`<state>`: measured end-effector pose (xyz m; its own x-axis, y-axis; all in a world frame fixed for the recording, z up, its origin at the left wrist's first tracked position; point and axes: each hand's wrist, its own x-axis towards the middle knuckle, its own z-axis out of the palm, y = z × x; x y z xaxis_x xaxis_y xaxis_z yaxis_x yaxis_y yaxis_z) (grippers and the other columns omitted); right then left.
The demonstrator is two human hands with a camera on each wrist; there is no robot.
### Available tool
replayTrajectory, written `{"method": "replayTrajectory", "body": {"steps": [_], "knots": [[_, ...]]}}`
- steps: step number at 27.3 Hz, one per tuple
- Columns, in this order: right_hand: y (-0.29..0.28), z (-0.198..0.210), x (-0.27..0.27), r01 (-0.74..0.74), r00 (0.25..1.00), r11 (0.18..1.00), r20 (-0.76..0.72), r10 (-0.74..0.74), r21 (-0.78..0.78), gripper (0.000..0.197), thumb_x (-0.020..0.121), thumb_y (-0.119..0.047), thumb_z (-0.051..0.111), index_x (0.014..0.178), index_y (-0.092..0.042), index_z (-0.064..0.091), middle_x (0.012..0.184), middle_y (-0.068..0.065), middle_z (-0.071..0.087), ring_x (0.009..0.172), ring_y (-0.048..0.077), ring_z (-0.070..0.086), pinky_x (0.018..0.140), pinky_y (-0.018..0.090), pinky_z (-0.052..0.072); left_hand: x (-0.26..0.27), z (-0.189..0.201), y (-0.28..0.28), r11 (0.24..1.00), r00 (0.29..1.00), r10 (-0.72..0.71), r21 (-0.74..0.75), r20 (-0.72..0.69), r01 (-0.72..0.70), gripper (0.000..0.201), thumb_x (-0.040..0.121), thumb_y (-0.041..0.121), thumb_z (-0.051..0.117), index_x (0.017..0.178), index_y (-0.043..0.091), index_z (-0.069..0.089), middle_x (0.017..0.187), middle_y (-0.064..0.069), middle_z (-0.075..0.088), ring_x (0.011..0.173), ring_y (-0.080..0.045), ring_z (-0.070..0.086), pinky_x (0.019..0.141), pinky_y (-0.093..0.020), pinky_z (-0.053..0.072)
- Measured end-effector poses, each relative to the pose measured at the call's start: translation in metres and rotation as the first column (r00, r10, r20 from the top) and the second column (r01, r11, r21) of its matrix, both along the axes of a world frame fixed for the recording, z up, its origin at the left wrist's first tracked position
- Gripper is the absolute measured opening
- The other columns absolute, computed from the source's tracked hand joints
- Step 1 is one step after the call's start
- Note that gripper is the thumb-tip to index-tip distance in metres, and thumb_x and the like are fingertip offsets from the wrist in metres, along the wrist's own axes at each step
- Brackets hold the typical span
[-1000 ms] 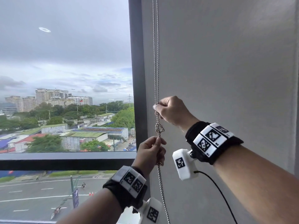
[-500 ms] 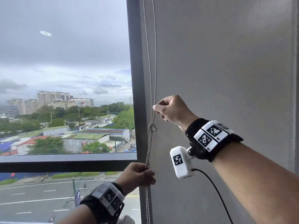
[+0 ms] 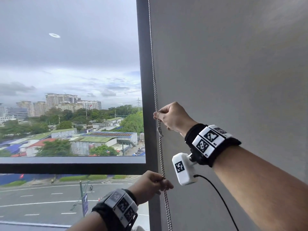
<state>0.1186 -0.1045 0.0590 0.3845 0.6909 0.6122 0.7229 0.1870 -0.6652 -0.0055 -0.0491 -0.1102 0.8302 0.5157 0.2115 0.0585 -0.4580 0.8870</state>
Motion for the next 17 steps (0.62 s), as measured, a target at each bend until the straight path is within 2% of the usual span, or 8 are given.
{"method": "replayTrajectory", "body": {"steps": [2,5,7,9,11,12,14,17], "knots": [[-0.004,0.000,-0.001,0.008,1.000,1.000,0.024,-0.008,0.013,0.022,0.090,-0.025,0.068,0.085,-0.005,0.077,0.029,-0.020,0.045,0.029,-0.007,0.043,0.042,0.007,0.032,-0.002,0.011,-0.003,1.000,0.998,0.016,0.025,0.053,-0.017,0.029,0.090,0.010,0.056,0.067,0.017,0.072,0.060,0.000,0.062,0.050,-0.005,0.049,0.056,-0.022,0.044],[-0.009,0.000,0.001,0.007,1.000,1.000,0.024,-0.008,0.027,0.020,0.090,-0.023,0.067,0.085,-0.007,0.078,0.028,-0.021,0.042,0.028,-0.008,0.043,0.043,0.008,0.032,-0.008,0.047,-0.013,0.997,0.978,0.022,-0.082,0.209,-0.005,0.028,0.090,0.012,0.054,0.069,0.006,0.071,0.059,-0.002,0.061,0.048,-0.006,0.052,0.053,-0.019,0.047],[-0.012,-0.002,0.002,0.018,1.000,0.999,0.014,-0.018,0.027,0.019,0.089,-0.024,0.068,0.085,-0.009,0.079,0.028,-0.020,0.042,0.028,-0.008,0.043,0.047,0.013,0.033,-0.013,0.078,-0.018,0.985,0.941,0.013,-0.166,0.337,0.046,0.027,0.086,0.018,0.057,0.069,0.004,0.072,0.063,-0.006,0.065,0.053,-0.009,0.057,0.057,-0.021,0.049],[-0.014,-0.002,0.002,0.011,1.000,0.999,0.014,-0.012,0.033,0.019,0.089,-0.024,0.069,0.081,-0.010,0.079,0.029,-0.018,0.045,0.028,-0.005,0.043,0.049,0.016,0.035,-0.017,0.109,-0.023,0.966,0.882,-0.016,-0.220,0.471,0.135,0.029,0.085,0.021,0.056,0.079,-0.004,0.070,0.070,-0.012,0.069,0.059,-0.016,0.062,0.062,-0.025,0.053],[-0.017,-0.003,0.002,-0.017,1.000,0.999,-0.015,0.017,0.037,0.021,0.088,-0.020,0.068,0.072,-0.009,0.076,0.038,-0.010,0.052,0.031,0.001,0.043,0.045,0.022,0.039,-0.017,0.134,-0.023,0.965,0.829,0.012,-0.225,0.559,0.138,0.035,0.092,0.019,0.049,0.094,-0.013,0.063,0.080,-0.019,0.068,0.067,-0.023,0.065,0.068,-0.029,0.055],[-0.019,-0.003,0.003,-0.037,0.998,0.999,-0.049,0.039,0.040,0.021,0.089,-0.017,0.066,0.071,-0.009,0.074,0.046,-0.001,0.058,0.034,0.008,0.047,0.042,0.023,0.040,-0.014,0.146,-0.022,0.970,0.810,0.051,-0.220,0.584,0.098,0.036,0.094,0.020,0.048,0.097,-0.014,0.062,0.085,-0.020,0.067,0.072,-0.025,0.065,0.073,-0.031,0.055],[-0.024,-0.005,0.003,-0.081,0.987,0.996,-0.135,0.084,0.026,0.018,0.092,-0.017,0.064,0.081,-0.007,0.073,0.064,0.011,0.069,0.042,0.015,0.058,0.041,0.025,0.047,-0.006,0.165,-0.017,0.976,0.786,0.124,-0.217,0.606,0.014,0.036,0.092,0.025,0.052,0.099,-0.007,0.065,0.090,-0.019,0.066,0.083,-0.028,0.062,0.082,-0.037,0.050],[-0.031,-0.009,-0.001,-0.208,0.935,0.978,-0.289,0.205,0.021,0.023,0.093,-0.023,0.064,0.098,-0.001,0.070,0.077,0.017,0.075,0.055,0.024,0.070,0.054,0.035,0.060,0.008,0.188,-0.017,0.977,0.813,0.159,-0.208,0.560,-0.048,0.034,0.090,0.033,0.055,0.096,0.003,0.070,0.086,-0.012,0.060,0.076,-0.022,0.054,0.071,-0.032,0.045]]}}
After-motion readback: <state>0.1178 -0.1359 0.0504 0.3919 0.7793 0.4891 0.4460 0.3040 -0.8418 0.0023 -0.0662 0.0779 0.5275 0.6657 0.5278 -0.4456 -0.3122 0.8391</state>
